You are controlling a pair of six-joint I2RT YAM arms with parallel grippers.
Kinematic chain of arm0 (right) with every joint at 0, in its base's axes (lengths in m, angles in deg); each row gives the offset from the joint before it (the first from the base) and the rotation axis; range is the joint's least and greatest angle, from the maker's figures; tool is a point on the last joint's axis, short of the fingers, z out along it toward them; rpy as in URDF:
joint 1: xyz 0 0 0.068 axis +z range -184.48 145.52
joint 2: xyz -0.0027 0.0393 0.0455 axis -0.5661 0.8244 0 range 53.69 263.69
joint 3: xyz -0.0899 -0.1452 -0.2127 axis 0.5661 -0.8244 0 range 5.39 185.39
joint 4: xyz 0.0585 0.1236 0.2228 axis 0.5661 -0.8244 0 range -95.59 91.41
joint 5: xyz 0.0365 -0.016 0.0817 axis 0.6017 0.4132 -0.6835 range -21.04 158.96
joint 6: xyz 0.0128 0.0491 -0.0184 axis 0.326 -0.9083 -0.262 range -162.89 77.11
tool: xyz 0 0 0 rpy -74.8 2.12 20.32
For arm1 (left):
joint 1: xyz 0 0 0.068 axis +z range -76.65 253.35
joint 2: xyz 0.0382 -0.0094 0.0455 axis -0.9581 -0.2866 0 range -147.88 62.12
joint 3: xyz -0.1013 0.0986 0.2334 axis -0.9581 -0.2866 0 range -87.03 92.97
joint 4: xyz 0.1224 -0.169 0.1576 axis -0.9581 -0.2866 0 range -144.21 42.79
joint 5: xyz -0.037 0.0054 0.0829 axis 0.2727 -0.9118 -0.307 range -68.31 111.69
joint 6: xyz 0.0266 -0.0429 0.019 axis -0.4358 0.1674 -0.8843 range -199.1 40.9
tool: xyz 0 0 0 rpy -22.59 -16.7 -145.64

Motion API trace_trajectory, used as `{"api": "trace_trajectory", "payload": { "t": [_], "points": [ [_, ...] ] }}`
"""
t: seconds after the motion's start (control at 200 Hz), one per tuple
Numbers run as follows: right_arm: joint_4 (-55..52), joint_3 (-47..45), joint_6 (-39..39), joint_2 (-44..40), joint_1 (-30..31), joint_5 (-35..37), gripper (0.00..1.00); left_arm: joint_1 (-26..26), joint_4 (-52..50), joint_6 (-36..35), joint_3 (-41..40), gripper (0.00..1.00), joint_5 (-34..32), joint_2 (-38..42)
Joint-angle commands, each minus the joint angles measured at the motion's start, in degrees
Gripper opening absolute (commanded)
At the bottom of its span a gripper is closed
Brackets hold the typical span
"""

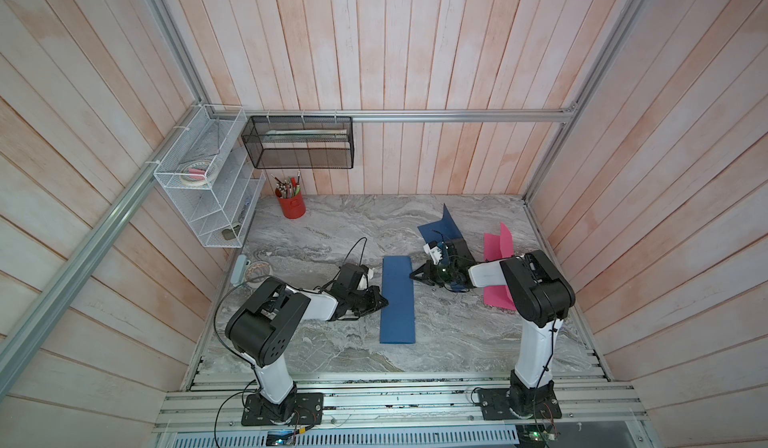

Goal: Fold the rectangular paper in half along the long edge
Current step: Fold the paper at the center of the board.

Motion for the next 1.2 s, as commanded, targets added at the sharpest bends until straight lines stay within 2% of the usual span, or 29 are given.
{"api": "trace_trajectory", "payload": {
  "t": [0.0,0.145,0.345,0.595,0.73,0.925,1.195],
  "points": [
    [-2.37,-0.78,1.06,2.43,-0.10,1.65,0.00,-0.57,-13.30,-1.39,-2.42,0.00,-6.06,-3.12],
    [-3.41,-1.26,1.80,2.39,-0.03,2.60,0.00,-0.15,-13.35,-1.81,0.01,0.00,-6.45,1.95],
    [-3.61,-1.18,1.93,2.03,0.01,2.88,0.00,2.62,-14.22,-3.35,7.46,0.00,-5.23,6.52],
    [-3.93,-0.69,1.97,2.56,1.00,2.61,0.00,3.53,-14.08,-5.14,17.52,0.00,-1.82,-1.57],
    [-4.30,-0.42,1.95,2.30,1.35,2.45,0.00,3.47,-11.65,-4.30,19.69,0.00,0.16,-6.52],
    [-4.30,0.55,1.71,2.92,1.81,1.83,0.00,3.47,-11.96,-4.90,20.32,0.00,0.19,-10.34],
    [-4.61,0.29,1.28,3.01,1.57,2.54,0.00,3.65,-13.58,-5.04,16.00,0.00,-3.25,-11.20]
  ]
}}
